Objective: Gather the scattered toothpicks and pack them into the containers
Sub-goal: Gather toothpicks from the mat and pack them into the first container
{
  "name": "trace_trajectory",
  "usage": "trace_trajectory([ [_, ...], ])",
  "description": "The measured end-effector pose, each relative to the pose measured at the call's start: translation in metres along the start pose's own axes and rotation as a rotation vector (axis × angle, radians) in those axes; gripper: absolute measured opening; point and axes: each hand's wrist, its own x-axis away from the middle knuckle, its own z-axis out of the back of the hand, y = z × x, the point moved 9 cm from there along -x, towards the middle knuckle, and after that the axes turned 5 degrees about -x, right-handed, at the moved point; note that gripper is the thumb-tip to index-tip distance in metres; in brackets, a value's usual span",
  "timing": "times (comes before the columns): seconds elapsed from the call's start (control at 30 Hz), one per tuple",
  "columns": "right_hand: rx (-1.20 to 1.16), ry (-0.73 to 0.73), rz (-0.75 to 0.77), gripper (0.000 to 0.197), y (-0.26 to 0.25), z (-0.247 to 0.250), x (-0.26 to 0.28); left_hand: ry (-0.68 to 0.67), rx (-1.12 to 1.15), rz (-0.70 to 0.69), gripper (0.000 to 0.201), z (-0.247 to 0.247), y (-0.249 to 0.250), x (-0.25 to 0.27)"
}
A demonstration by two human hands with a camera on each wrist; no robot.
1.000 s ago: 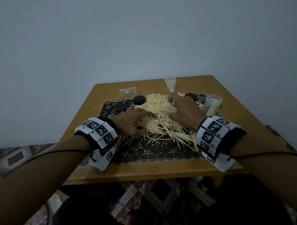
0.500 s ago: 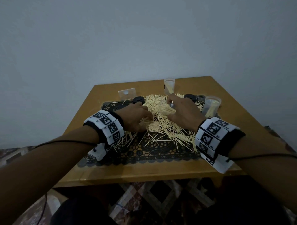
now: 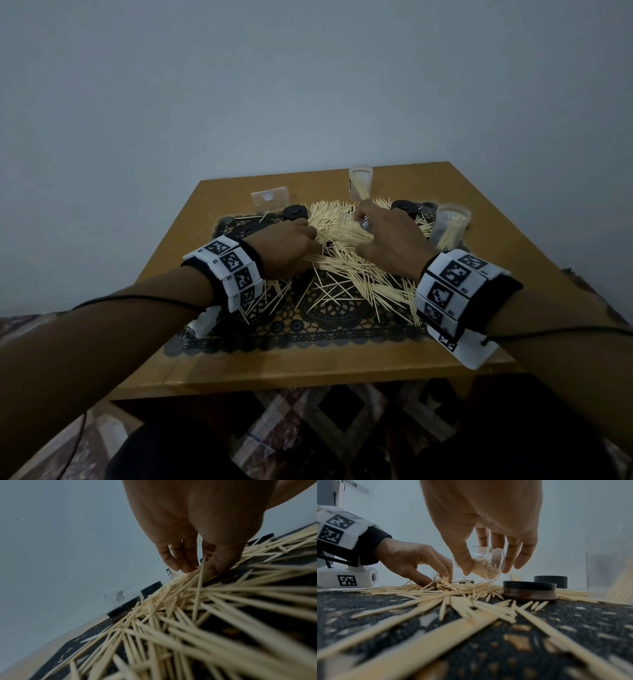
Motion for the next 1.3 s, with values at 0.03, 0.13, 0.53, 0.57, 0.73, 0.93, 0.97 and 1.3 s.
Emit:
trace_trajectory([
  [0.03,0.0,0.0,0.002,0.034,0.0,0.0,0.0,0.017,-0.003,-0.005,0.03,0.001,0.0,0.0],
  [0.13,-0.001,-0.004,0.002,0.034,0.0,-0.001,0.0,0.032,-0.012,-0.006,0.028,0.001,0.0,-0.001],
  [0.53,0.034,0.054,-0.028,0.037,0.004,0.008,0.0,0.192,0.056,0.016,0.021,0.025,-0.008,0.006],
  [0.57,0.034,0.052,-0.029,0.036,0.004,0.008,0.0,0.2,0.056,0.021,0.02,0.028,-0.01,0.007],
  [0.73,0.029,0.011,-0.026,0.034,0.001,0.006,0.002,0.156,0.046,0.05,0.02,0.033,-0.018,0.01],
  [0.93,0.051,-0.047,0.001,0.035,-0.001,-0.001,0.002,0.011,-0.05,0.152,0.023,0.024,-0.027,0.007],
  [0.97,0.055,-0.051,0.003,0.035,-0.002,-0.002,0.003,-0.005,-0.07,0.158,0.021,0.023,-0.027,0.007],
  [1.3,0.069,-0.092,0.037,0.039,-0.008,-0.005,0.006,-0.08,-0.1,0.13,0.021,0.022,-0.015,-0.002],
])
